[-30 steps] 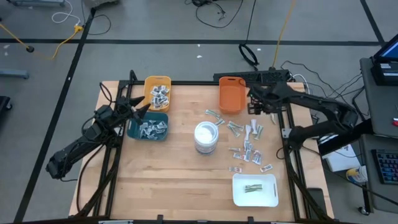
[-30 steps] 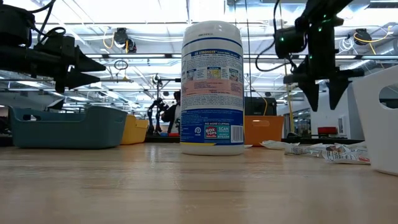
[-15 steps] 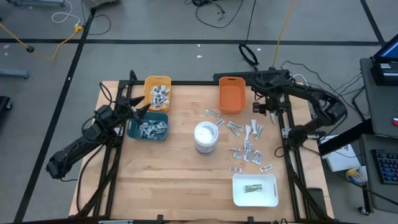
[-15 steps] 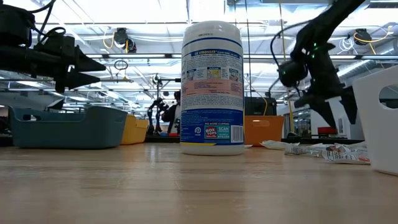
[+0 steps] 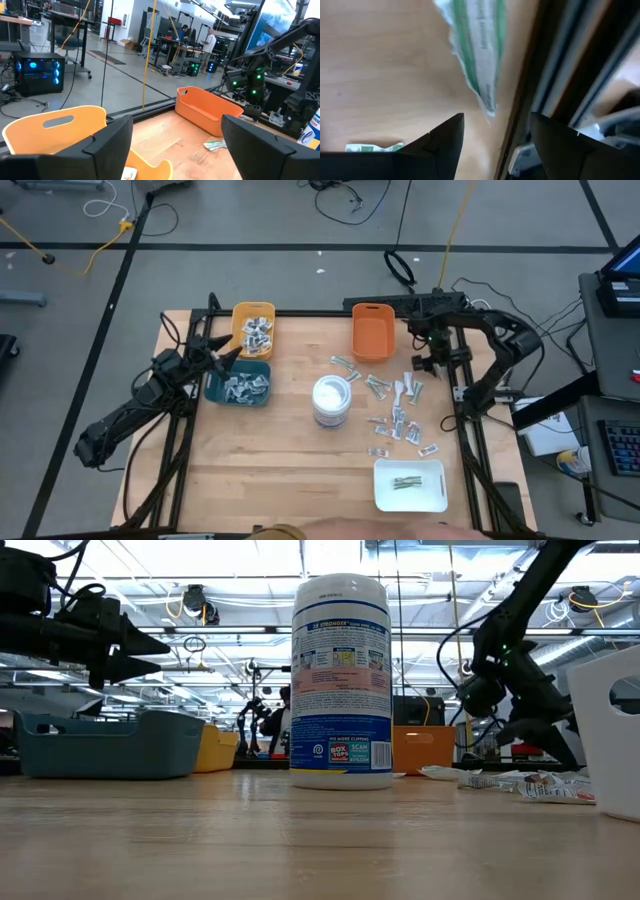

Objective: Pick & Place First Aid Supplies
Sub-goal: Put the green bandage into the white bin

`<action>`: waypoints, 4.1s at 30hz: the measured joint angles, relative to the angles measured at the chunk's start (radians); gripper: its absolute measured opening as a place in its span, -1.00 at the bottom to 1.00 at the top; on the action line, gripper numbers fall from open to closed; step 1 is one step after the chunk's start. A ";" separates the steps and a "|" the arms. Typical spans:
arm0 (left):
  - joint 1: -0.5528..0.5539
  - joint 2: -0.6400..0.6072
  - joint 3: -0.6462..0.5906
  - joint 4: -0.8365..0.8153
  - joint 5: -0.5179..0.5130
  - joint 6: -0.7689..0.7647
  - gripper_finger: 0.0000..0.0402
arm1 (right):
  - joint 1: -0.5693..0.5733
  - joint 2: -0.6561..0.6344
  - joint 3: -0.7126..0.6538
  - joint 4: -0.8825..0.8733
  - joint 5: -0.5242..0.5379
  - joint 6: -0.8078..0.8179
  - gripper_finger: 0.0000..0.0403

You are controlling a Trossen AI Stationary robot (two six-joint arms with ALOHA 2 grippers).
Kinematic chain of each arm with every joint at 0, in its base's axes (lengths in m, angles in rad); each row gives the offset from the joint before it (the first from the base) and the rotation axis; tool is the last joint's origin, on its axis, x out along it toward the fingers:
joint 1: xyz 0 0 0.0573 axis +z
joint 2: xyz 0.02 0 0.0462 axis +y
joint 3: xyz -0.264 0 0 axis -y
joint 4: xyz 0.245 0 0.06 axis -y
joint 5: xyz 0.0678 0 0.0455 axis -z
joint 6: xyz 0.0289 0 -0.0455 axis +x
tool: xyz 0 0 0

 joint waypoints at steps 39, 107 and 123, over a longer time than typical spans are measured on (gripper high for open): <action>0.000 0.000 0.000 0.000 0.000 0.000 0.56 | 0.016 -0.144 0.046 0.004 -0.104 -0.096 -1.00; 0.000 0.000 0.000 0.000 0.000 0.000 0.61 | 1.686 -0.106 0.079 0.545 -0.248 0.231 -0.98; 0.000 0.000 0.000 0.000 0.000 0.000 0.56 | 1.635 -0.302 0.079 0.483 -0.150 0.436 0.12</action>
